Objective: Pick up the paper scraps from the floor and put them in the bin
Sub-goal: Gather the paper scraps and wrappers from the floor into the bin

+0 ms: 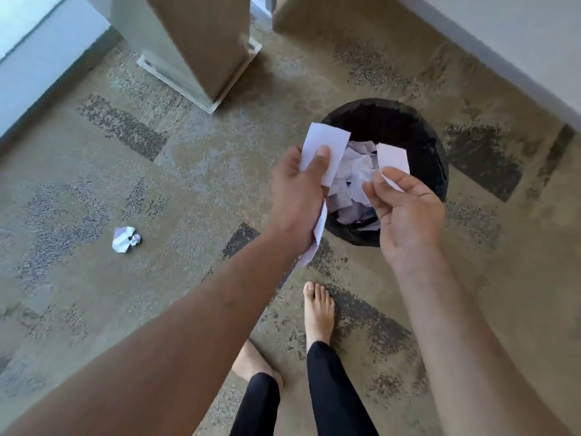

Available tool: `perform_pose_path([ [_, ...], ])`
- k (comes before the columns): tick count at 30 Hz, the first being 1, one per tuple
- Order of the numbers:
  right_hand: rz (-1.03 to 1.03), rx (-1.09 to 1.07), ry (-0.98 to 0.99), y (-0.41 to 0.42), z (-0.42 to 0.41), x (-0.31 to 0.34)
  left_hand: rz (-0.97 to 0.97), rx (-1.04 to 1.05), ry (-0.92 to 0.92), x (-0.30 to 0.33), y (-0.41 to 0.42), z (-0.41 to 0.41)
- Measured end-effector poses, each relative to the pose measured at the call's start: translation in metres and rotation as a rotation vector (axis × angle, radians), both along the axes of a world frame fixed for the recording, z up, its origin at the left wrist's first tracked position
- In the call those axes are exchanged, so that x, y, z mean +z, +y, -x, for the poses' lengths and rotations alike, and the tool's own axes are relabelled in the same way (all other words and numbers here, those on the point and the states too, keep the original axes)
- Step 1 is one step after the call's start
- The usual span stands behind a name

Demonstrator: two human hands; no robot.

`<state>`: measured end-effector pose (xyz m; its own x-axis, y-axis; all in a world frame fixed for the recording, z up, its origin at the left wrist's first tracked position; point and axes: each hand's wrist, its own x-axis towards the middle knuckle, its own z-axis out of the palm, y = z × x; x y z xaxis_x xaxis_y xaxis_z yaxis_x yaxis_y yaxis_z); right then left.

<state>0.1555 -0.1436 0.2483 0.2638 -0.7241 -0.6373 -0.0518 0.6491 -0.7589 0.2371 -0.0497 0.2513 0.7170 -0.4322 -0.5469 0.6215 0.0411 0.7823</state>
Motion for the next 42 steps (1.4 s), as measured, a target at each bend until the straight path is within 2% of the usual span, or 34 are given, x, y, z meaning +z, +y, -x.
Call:
perform_pose_path([
  [5, 0.01, 0.059, 0.086, -0.044, 0.007, -0.005, -0.196, -0.041, -0.136, -0.017, -0.063, 0.002],
  [10, 0.215, 0.33, 0.255, -0.062, 0.007, -0.022, -0.296, -0.117, -0.129, -0.035, -0.093, -0.004],
  [13, 0.388, 0.453, 0.383, -0.064, 0.014, -0.025, -0.305, -0.145, -0.175, -0.044, -0.092, -0.006],
  [15, 0.482, 0.457, 0.468, -0.064, 0.019, -0.025, -0.338, -0.164, -0.217, -0.042, -0.084, -0.005],
  [20, 0.635, 0.426, 0.445, -0.047, 0.026, -0.017, -0.282, -0.114, -0.332, -0.041, -0.051, -0.005],
  [24, 0.844, 0.529, 0.342, -0.022, 0.024, -0.022, -0.321, -0.022, -0.406, -0.048, -0.014, -0.01],
  [27, 0.939, 0.635, 0.268, 0.01, 0.011, -0.033, -0.362, 0.036, -0.398, -0.065, 0.027, -0.013],
  [31, 0.924, 0.786, 0.185, 0.074, -0.016, -0.057, -0.481, 0.044, -0.421, -0.1, 0.102, -0.018],
  [36, 0.835, 1.0, 0.2, 0.15, -0.048, -0.118, -0.741, -0.011, -0.524, -0.15, 0.205, -0.031],
  [42, 0.768, 1.335, 0.387, 0.222, -0.08, -0.22, -1.075, -0.186, -0.54, -0.229, 0.325, -0.056],
])
